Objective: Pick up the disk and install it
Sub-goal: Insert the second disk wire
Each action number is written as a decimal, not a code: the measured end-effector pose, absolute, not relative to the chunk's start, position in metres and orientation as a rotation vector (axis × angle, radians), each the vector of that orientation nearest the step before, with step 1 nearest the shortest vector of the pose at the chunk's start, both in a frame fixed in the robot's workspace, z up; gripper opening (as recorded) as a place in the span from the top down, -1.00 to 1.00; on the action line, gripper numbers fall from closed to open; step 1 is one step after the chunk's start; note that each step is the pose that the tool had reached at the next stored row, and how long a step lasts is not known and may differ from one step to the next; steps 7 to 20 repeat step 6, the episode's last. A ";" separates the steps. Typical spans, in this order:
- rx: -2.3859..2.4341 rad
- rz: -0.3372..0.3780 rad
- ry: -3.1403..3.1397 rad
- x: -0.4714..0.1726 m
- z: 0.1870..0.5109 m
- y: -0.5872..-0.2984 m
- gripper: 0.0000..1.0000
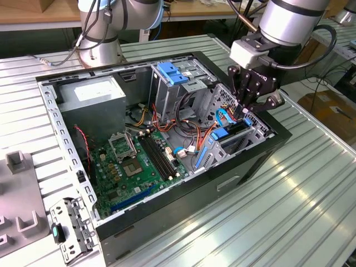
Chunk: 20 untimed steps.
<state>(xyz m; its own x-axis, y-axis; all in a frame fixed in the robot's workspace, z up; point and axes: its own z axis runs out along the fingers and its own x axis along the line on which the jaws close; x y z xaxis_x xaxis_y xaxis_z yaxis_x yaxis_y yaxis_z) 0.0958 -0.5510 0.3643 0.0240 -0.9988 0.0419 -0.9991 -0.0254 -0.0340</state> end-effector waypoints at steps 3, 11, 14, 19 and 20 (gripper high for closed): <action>2.245 0.084 -2.190 0.096 0.364 -0.551 0.79; 2.245 0.083 -2.190 0.096 0.364 -0.551 0.79; 2.245 0.083 -2.190 0.096 0.364 -0.551 0.79; 2.245 0.083 -2.190 0.096 0.364 -0.551 0.79; 2.245 0.083 -2.190 0.096 0.364 -0.551 0.79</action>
